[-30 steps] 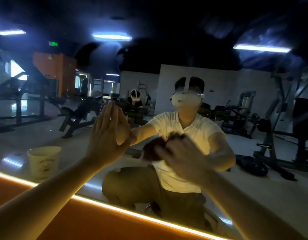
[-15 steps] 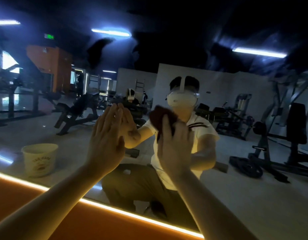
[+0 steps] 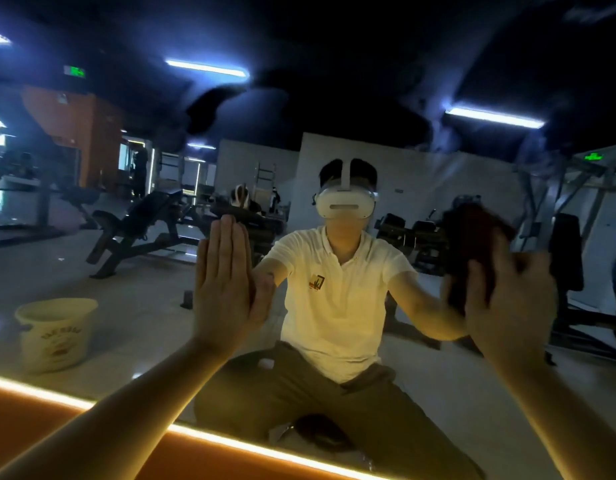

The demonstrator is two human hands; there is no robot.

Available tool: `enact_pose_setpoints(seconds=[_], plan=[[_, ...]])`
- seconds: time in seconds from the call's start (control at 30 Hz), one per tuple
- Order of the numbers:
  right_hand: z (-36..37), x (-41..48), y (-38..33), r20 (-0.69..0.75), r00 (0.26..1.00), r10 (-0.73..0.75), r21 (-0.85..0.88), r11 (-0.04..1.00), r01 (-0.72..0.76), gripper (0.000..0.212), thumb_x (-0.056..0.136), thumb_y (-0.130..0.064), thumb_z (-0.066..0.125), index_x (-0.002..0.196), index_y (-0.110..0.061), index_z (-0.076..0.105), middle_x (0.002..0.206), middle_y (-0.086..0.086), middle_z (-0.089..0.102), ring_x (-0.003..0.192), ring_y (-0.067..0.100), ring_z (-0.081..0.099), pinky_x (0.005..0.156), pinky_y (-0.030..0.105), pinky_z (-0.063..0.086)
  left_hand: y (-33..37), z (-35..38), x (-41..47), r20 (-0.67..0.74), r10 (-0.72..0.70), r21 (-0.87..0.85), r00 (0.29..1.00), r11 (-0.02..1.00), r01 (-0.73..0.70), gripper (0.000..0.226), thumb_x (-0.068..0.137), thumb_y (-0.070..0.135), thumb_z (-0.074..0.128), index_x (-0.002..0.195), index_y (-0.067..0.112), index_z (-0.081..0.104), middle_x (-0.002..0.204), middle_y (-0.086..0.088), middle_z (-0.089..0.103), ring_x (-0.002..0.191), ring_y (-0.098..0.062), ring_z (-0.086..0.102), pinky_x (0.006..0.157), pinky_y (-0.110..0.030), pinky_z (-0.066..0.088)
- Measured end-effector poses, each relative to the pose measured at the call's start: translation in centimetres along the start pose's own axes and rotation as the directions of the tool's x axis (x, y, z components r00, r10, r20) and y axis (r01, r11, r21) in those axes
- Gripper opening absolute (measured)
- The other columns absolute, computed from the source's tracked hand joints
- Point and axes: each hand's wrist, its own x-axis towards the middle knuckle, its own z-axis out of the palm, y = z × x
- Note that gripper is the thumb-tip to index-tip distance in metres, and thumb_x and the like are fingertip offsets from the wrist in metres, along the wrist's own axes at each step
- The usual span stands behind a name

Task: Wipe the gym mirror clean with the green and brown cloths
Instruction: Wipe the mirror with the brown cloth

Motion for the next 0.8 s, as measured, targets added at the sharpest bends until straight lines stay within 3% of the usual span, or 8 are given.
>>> enact_pose_setpoints(seconds=[0.1, 0.2, 0.3, 0.37, 0.47, 0.57, 0.67, 0.8], plan=[[1.4, 0.6, -5.4, -0.081, 0.976, 0.201, 0.023, 0.979, -0.2, 0.058, 0.106, -0.035, 0.037, 0.153, -0.001, 0.039, 0.128, 0.034, 0.049, 0.102, 0.045, 0.052, 0.086, 0.048, 0.045, -0.1, 0.3, -0.1, -0.027, 0.028, -0.028, 0.999, 0.999, -0.029, 0.077, 0.105, 0.046, 0.028, 0.159, -0.008, 0.019, 0.169, -0.026, 0.009, 0.159, -0.037, 0.008, 0.127, -0.057, 0.017], [3.6, 0.0, -13.7, -0.065, 0.983, 0.174, 0.067, 0.983, -0.17, 0.062, 0.105, -0.039, 0.033, 0.156, -0.004, 0.036, 0.133, 0.03, 0.048, 0.107, 0.035, 0.051, 0.089, 0.042, 0.045, -0.3, 0.3, -0.2, -0.043, 0.05, -0.052, 0.998, 0.997, -0.052, 0.078, 0.103, 0.044, 0.035, 0.159, -0.009, 0.019, 0.169, -0.027, 0.01, 0.159, -0.037, 0.008, 0.128, -0.055, 0.015], [5.2, -1.9, -21.9, 0.039, 0.997, -0.065, 0.154, 0.986, 0.058, 0.059, 0.1, -0.037, 0.042, 0.153, -0.01, 0.039, 0.125, 0.02, 0.054, 0.104, 0.028, 0.056, 0.085, 0.039, 0.05, -0.8, 0.4, -0.3, -0.03, 0.087, -0.039, 0.996, 0.995, -0.088, 0.077, 0.105, 0.045, 0.034, 0.158, -0.009, 0.021, 0.167, -0.03, 0.015, 0.157, -0.041, 0.013, 0.127, -0.057, 0.015], [5.7, -3.8, -25.5, 0.119, 0.928, -0.352, 0.169, 0.928, 0.331, 0.057, 0.1, -0.036, 0.047, 0.152, -0.011, 0.039, 0.121, 0.014, 0.056, 0.104, 0.024, 0.055, 0.088, 0.038, 0.047, -1.3, 0.5, -0.7, -0.01, 0.161, 0.014, 0.987, 0.987, -0.161, 0.073, 0.109, 0.049, 0.027, 0.158, -0.006, 0.026, 0.162, -0.034, 0.026, 0.154, -0.046, 0.024, 0.125, -0.061, 0.021], [5.5, -3.8, -24.0, 0.162, 0.855, -0.492, 0.168, 0.868, 0.467, 0.062, 0.098, -0.036, 0.053, 0.153, -0.012, 0.038, 0.121, 0.013, 0.055, 0.107, 0.025, 0.055, 0.093, 0.041, 0.047, -1.8, 0.2, -0.8, 0.029, 0.165, -0.033, 0.986, 0.986, -0.164, 0.074, 0.108, 0.049, 0.028, 0.158, -0.006, 0.027, 0.164, -0.032, 0.022, 0.156, -0.044, 0.017, 0.125, -0.062, 0.019], [4.0, -3.1, -17.4, 0.175, 0.894, -0.413, 0.072, 0.911, 0.407, 0.064, 0.092, -0.03, 0.056, 0.151, -0.01, 0.041, 0.121, 0.018, 0.055, 0.108, 0.031, 0.056, 0.091, 0.047, 0.052, -1.6, -0.2, -0.5, 0.05, 0.111, -0.03, 0.993, 0.993, -0.11, 0.083, 0.104, 0.051, 0.032, 0.159, -0.008, 0.016, 0.169, -0.028, 0.007, 0.159, -0.04, 0.007, 0.128, -0.056, 0.013], [2.6, -2.8, -9.2, 0.137, 0.972, -0.189, -0.021, 0.981, 0.194, 0.059, 0.099, -0.027, 0.056, 0.153, -0.009, 0.038, 0.12, 0.023, 0.053, 0.101, 0.034, 0.058, 0.083, 0.049, 0.053, -1.4, -0.4, -0.6, 0.08, 0.124, 0.027, 0.989, 0.992, -0.127, 0.086, 0.102, 0.05, 0.037, 0.16, -0.008, 0.013, 0.169, -0.027, 0.004, 0.159, -0.039, 0.005, 0.128, -0.054, 0.013], [1.7, -3.4, -3.9, 0.026, 0.999, 0.046, 0.015, 0.999, -0.046, 0.055, 0.103, -0.029, 0.044, 0.151, -0.003, 0.04, 0.121, 0.025, 0.05, 0.099, 0.04, 0.054, 0.082, 0.048, 0.049, -1.2, -1.0, -0.5, 0.137, 0.107, 0.075, 0.985, 0.99, -0.118, 0.087, 0.1, 0.05, 0.037, 0.16, -0.008, 0.011, 0.17, -0.027, 0.001, 0.159, -0.037, 0.002, 0.129, -0.051, 0.01]])
